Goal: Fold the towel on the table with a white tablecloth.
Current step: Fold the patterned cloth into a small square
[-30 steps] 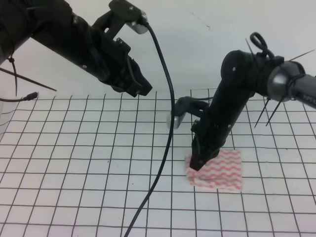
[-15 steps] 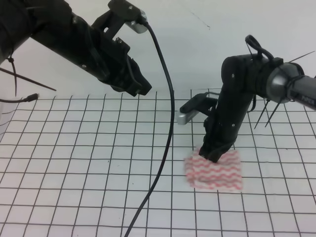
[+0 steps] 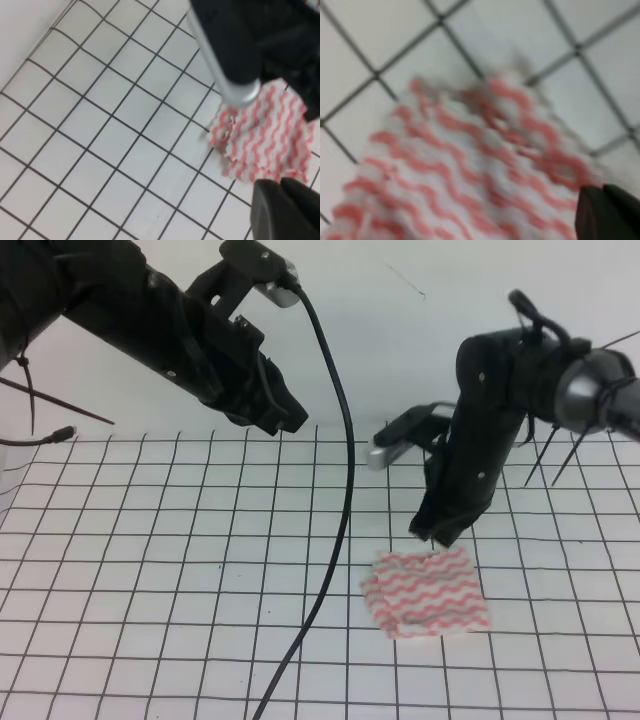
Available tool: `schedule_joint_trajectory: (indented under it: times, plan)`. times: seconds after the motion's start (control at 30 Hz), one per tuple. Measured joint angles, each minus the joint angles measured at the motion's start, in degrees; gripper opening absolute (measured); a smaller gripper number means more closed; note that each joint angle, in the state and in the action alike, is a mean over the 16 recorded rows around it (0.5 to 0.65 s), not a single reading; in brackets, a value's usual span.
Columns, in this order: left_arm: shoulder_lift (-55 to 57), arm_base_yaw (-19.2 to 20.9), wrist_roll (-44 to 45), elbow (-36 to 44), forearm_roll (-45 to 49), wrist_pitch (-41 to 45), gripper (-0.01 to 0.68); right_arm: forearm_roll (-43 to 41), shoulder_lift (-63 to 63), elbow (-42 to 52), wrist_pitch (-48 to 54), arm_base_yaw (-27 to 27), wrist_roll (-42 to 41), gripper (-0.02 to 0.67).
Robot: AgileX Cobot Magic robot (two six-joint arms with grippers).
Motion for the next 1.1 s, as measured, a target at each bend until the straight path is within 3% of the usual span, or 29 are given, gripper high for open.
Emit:
schedule_joint_trajectory:
  times: [0.27, 0.6, 0.8, 1.1]
  plan:
    - [-4.7, 0.0, -0.3, 0.0, -0.1, 0.6, 0.0, -1.1, -11.9, 0.0, -1.2, -5.1, 4.7, 0.003]
    - [-18.9, 0.0, -2.4, 4.0, 0.4, 2.1, 0.0, 3.2, -37.5, 5.5, -6.8, -16.0, 2.5, 0.003]
    - [-31.0, 0.0, -4.5, 15.0, -0.4, -4.4, 0.0, 5.1, -58.0, 20.1, -20.7, -19.3, 0.3, 0.003]
    - [-49.1, 0.0, -3.7, 40.3, -8.7, -24.6, 0.0, 8.9, -89.4, 54.6, -43.5, -19.9, -1.2, 0.003]
